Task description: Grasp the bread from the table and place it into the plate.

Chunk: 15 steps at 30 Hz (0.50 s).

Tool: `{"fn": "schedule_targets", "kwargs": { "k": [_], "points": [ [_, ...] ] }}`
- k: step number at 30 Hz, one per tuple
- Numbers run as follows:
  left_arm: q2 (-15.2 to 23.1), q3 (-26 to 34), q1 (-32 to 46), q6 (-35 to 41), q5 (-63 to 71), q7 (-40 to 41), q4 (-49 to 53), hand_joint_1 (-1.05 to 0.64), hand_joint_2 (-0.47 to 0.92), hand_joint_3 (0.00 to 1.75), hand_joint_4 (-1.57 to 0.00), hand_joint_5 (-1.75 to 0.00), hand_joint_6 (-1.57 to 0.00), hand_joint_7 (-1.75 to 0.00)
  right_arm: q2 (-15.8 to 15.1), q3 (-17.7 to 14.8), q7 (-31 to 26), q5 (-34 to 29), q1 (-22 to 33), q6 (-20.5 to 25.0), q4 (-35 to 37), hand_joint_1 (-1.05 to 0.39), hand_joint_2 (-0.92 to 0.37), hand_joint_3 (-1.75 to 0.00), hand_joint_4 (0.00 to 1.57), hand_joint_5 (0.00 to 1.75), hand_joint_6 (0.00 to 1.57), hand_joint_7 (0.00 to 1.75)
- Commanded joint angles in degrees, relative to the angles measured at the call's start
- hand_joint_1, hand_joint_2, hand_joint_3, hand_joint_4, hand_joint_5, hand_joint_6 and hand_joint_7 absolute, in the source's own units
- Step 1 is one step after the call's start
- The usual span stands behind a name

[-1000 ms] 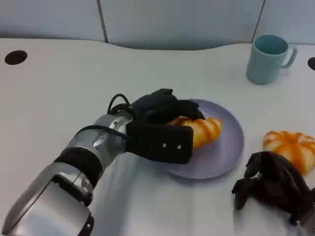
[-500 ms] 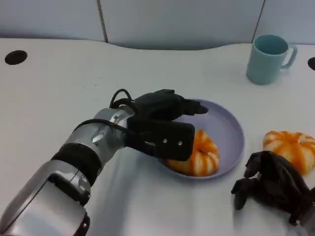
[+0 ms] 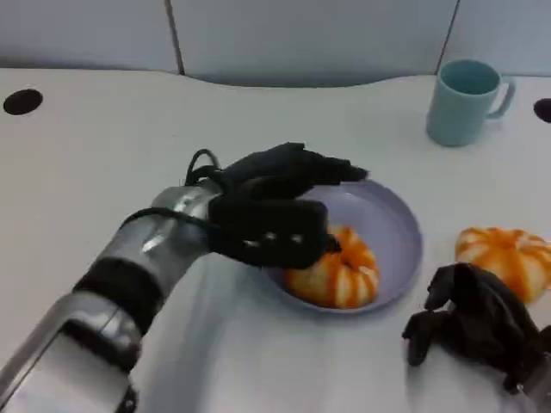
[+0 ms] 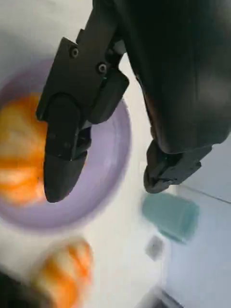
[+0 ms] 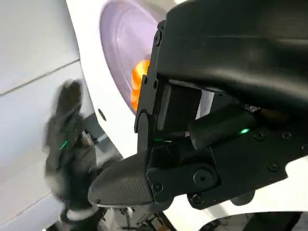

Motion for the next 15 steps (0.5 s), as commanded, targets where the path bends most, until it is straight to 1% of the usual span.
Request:
{"fn": "schedule_targets", "kwargs": {
  "k": [1, 3, 6, 7, 8, 9, 10, 11, 13, 14, 15],
  "points": [
    [7.37, 7.95, 9.56, -5.11, -10.01, -3.69, -9.66, -0.86, 0.92, 0.41, 0.0, -0.82, -0.36, -0.15, -1.35, -0.39, -0.24, -0.15, 0.63, -0.08, 0.47, -0.54, -0.92, -0.23, 1.57, 0.67, 1.57, 0.44],
    [8.73, 9.87, 13.1, -5.23, -13.54, -5.75, -13.56, -0.85, 0.92, 0.42, -0.03, -0.85, -0.37, -0.15, -1.41, -0.33, -0.7, -0.44, 0.75, -0.89, 0.39, -0.55, -0.92, -0.23, 1.57, 0.68, 1.57, 0.44],
    [9.2, 11.85, 16.39, -4.74, -18.11, -8.41, -17.11, -0.83, 0.92, 0.4, -0.09, -0.84, -0.4, -0.15, -1.53, -0.13, -0.93, -0.69, 0.77, -1.45, 0.4, -0.56, -0.92, -0.24, 1.57, 0.7, 1.57, 0.46],
    [8.83, 13.11, 18.44, -3.65, -21.39, -9.73, -19.34, -0.83, 0.92, 0.4, -0.09, -0.84, -0.4, -0.14, -1.56, -0.14, -0.83, -0.65, 0.64, -1.55, 0.63, -0.56, -0.92, -0.24, 1.57, 0.7, 1.57, 0.46],
    [8.54, 14.02, 19.95, -2.63, -23.71, -10.74, -21.12, -0.82, 0.92, 0.37, -0.17, -0.84, -0.46, -0.15, -1.57, -0.16, -0.75, -0.6, 0.55, -1.62, 0.82, -0.56, -0.92, -0.24, 1.57, 0.7, 1.57, 0.47],
    [8.36, 14.64, 21.03, -1.77, -25.36, -11.51, -22.52, -0.82, 0.92, 0.36, -0.2, -0.84, -0.48, -0.15, -1.58, -0.17, -0.69, -0.56, 0.47, -1.68, 0.96, -0.56, -0.92, -0.24, 1.57, 0.7, 1.57, 0.47],
    [7.29, 16.35, 23.9, -1.29, -29.63, -12.43, -24.82, -0.81, 0.92, 0.36, -0.21, -0.83, -0.49, -0.15, -1.52, -0.19, -0.73, -0.6, 0.43, -2.09, 1.11, -0.56, -0.92, -0.24, 1.57, 0.7, 1.57, 0.47],
    [6.36, 17.64, 25.97, -1.08, -32.54, -12.93, -26.41, -0.75, 0.92, 0.34, -0.4, -0.87, -0.6, -0.18, -1.46, -0.2, -0.81, -0.63, 0.42, -2.33, 1.2, -0.56, -0.92, -0.24, 1.57, 0.7, 1.57, 0.47],
    [3.51, 20.43, 30.32, 0.81, -39.57, -13.82, -29.72, -0.7, 0.92, 0.34, -0.56, -0.89, -0.71, -0.19, -1.35, -0.23, -0.69, -0.5, 0.31, -2.36, 1.36, -0.56, -0.92, -0.24, 1.57, 0.7, 1.57, 0.47],
    [2.31, 21.48, 32.28, 3.24, -42.76, -14.09, -31.74, -0.68, 0.92, 0.32, -0.63, -0.94, -0.77, -0.21, -1.31, -0.2, -0.64, -0.49, 0.27, -2.42, 1.41, -0.56, -0.92, -0.24, 1.57, 0.7, 1.57, 0.47],
    [1.53, 22.21, 33.66, 5.21, -44.89, -14.32, -33.36, -0.67, 0.92, 0.31, -0.67, -1.05, -0.83, -0.26, -1.29, -0.19, -0.61, -0.5, 0.25, -2.5, 1.46, -0.56, -0.92, -0.24, 1.57, 0.7, 1.57, 0.47]
  ]
}}
